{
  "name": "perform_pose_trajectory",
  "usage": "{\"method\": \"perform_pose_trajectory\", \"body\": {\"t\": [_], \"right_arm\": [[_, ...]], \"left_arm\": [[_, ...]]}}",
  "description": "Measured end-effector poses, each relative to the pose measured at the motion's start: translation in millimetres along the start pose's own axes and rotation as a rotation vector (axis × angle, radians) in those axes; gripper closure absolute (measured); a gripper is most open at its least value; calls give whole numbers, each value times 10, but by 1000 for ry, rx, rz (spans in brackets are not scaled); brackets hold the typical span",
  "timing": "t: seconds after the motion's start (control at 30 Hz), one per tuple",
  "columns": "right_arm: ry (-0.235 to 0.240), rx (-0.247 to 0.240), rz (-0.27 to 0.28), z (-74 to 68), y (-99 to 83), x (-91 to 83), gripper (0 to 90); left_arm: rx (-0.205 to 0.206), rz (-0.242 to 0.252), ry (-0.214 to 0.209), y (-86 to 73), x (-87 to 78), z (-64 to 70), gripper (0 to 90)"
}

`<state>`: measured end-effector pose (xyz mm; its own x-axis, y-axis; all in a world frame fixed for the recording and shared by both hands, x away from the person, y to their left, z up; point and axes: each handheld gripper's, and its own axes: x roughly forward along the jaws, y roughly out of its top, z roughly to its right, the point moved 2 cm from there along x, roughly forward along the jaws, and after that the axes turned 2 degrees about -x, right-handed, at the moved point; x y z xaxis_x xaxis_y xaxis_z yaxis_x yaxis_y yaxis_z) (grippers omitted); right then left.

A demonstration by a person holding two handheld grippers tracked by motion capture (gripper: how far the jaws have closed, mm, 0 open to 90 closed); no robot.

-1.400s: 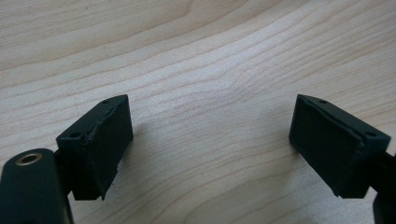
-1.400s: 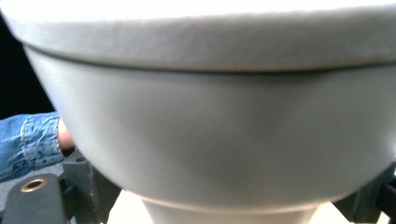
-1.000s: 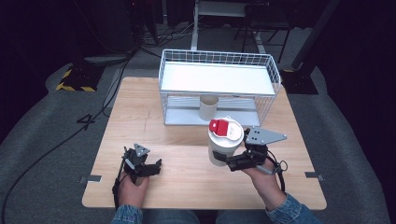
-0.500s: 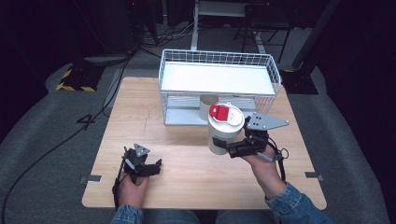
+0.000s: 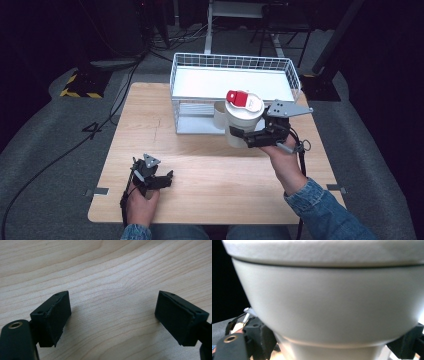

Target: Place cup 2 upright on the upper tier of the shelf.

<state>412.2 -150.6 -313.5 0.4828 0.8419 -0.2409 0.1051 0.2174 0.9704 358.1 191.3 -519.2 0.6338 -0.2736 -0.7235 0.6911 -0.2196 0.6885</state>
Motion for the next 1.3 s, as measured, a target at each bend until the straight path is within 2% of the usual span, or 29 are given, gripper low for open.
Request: {"method": "perform_pose_trajectory", "body": {"t": [0.53, 0.83, 1.07, 1.2, 1.3], "right_arm": [[-72, 12, 20, 321, 334, 131, 131], [-102, 29, 8, 481, 497, 262, 132], [-160, 26, 16, 665, 609, 365, 132], [-185, 27, 21, 726, 646, 408, 132], [-198, 55, 27, 810, 656, 449, 132]], "left_arm": [[1, 0, 0, 1, 1, 0, 139], [6, -3, -2, 5, 5, -2, 132], [1, -4, -2, 5, 5, 2, 130], [0, -2, -5, 9, 11, 5, 124], [-1, -3, -5, 9, 12, 6, 121]]}}
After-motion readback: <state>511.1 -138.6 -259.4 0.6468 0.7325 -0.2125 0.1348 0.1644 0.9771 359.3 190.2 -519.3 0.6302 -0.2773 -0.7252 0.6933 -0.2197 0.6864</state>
